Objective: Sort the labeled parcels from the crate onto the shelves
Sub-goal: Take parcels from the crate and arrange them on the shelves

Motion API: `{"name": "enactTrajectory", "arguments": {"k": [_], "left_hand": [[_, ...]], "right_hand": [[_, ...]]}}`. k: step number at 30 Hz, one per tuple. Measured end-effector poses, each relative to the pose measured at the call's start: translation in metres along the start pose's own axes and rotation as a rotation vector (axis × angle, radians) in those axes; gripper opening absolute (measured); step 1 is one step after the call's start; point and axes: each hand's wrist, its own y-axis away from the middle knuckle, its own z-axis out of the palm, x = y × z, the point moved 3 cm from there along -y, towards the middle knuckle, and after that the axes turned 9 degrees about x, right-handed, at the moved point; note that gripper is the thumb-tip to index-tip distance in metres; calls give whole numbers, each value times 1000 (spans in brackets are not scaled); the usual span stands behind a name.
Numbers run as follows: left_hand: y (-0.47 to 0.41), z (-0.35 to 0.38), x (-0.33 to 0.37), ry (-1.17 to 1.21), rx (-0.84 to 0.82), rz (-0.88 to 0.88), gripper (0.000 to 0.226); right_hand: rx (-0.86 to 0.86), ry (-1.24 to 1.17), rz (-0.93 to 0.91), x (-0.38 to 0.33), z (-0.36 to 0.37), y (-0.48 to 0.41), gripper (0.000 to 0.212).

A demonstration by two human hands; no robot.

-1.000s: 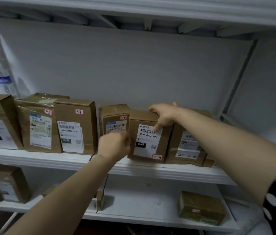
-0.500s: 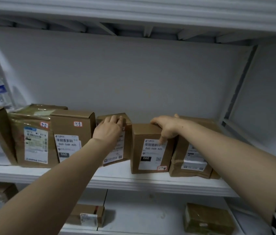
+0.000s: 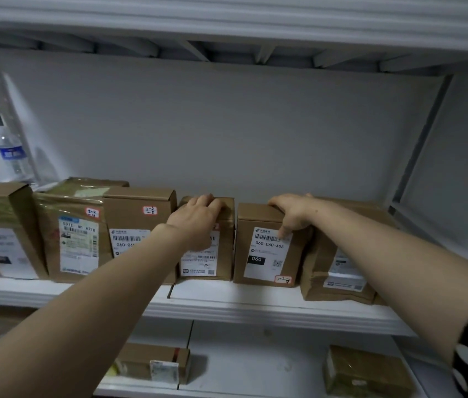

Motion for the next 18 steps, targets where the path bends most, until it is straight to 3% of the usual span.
{"name": "enactTrajectory", "arguments": {"k": [5, 9, 18], "left_hand": [[-12, 0, -2, 15, -56, 54, 74], [-23, -1, -8, -82, -101, 75, 112], [-42, 1, -14, 101, -207, 56, 96]], "right_hand": [[-9, -32, 7, -4, 2, 1, 75], [19, -57, 19, -5, 5, 3, 76], [18, -113, 35, -7, 10, 3, 80]]}}
